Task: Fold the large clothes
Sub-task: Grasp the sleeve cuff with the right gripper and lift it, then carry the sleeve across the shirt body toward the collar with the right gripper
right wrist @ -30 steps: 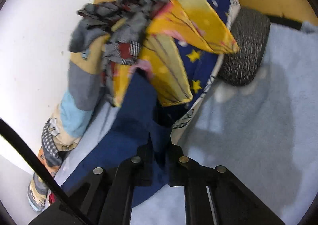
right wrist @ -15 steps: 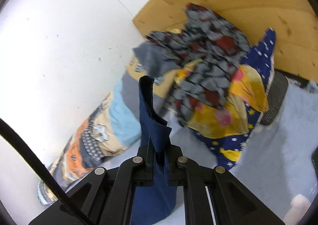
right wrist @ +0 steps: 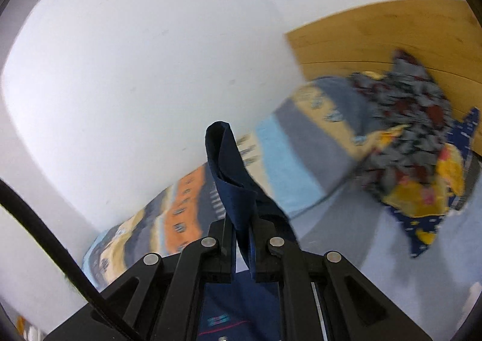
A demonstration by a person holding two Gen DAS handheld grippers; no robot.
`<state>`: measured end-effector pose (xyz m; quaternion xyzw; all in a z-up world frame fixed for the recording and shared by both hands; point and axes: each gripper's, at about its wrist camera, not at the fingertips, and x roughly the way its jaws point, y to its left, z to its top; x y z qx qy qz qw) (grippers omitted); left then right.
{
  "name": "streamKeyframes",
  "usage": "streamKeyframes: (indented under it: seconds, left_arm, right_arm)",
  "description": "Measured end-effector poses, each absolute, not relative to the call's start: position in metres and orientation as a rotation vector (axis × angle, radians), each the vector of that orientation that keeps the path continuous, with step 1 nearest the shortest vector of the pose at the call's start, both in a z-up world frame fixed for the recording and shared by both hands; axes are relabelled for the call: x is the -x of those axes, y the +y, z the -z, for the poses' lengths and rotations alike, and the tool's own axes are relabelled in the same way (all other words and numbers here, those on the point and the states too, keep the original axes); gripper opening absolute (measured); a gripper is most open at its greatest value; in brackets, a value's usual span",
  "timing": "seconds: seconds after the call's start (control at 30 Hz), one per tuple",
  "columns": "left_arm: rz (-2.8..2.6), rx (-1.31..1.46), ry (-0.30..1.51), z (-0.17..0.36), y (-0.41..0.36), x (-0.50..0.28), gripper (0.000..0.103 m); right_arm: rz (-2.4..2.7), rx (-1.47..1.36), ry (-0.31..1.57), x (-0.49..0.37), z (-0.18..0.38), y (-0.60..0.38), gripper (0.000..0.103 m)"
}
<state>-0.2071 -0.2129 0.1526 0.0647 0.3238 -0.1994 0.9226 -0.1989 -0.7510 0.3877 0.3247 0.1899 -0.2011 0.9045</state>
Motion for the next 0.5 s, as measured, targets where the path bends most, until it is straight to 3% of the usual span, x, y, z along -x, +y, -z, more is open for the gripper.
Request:
streamKeyframes:
  seconds: [0.3,0.5]
  left_arm:
    - [0.377,-0.075,0.658,-0.162,-0.181,0.202,0.103]
    - [0.343,-0.05,0.656,-0.167,-0.157,0.201,0.103]
  right_arm:
    - [0.178,-0.581,0.493,0.09,-0.388,-0.591,0.007]
    - [-0.006,-0.496,0.636,0.023,-0.321,-0.461,0.007]
